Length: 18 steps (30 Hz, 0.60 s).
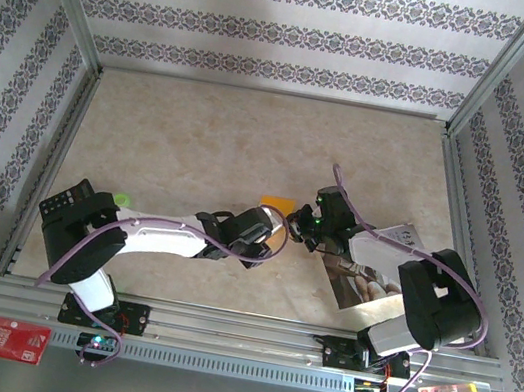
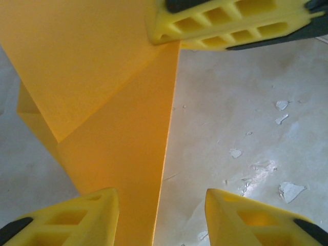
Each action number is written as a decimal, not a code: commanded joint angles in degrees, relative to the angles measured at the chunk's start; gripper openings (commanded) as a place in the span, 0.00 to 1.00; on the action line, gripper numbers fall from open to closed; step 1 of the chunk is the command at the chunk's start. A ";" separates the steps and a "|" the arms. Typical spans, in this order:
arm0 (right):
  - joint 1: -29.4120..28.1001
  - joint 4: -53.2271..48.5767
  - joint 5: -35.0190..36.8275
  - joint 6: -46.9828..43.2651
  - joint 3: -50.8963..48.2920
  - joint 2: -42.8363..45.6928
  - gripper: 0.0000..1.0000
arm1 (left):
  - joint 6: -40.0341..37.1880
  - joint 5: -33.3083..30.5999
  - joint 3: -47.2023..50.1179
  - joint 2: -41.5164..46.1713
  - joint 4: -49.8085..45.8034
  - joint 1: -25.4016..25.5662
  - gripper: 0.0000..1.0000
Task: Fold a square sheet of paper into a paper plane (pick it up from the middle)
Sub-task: Fold the wing for the fifth time at the center of the table.
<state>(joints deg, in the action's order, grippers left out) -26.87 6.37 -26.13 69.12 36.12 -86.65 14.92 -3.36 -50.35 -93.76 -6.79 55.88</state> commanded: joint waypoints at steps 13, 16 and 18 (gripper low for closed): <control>0.15 2.38 -1.01 2.47 -1.82 0.19 0.00 | -6.46 -6.53 -2.42 -2.72 1.33 1.95 0.49; 0.15 2.51 -1.13 2.61 -1.75 0.22 0.00 | -6.76 -8.46 -2.73 -3.31 1.03 1.95 0.49; 0.15 2.61 -1.15 2.58 -1.67 0.09 0.00 | -7.11 -9.41 -2.82 -4.01 1.02 1.95 0.49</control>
<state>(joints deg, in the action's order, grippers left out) -26.85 7.75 -26.46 70.81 35.07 -86.67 9.76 -9.76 -51.90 -96.82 -6.55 57.01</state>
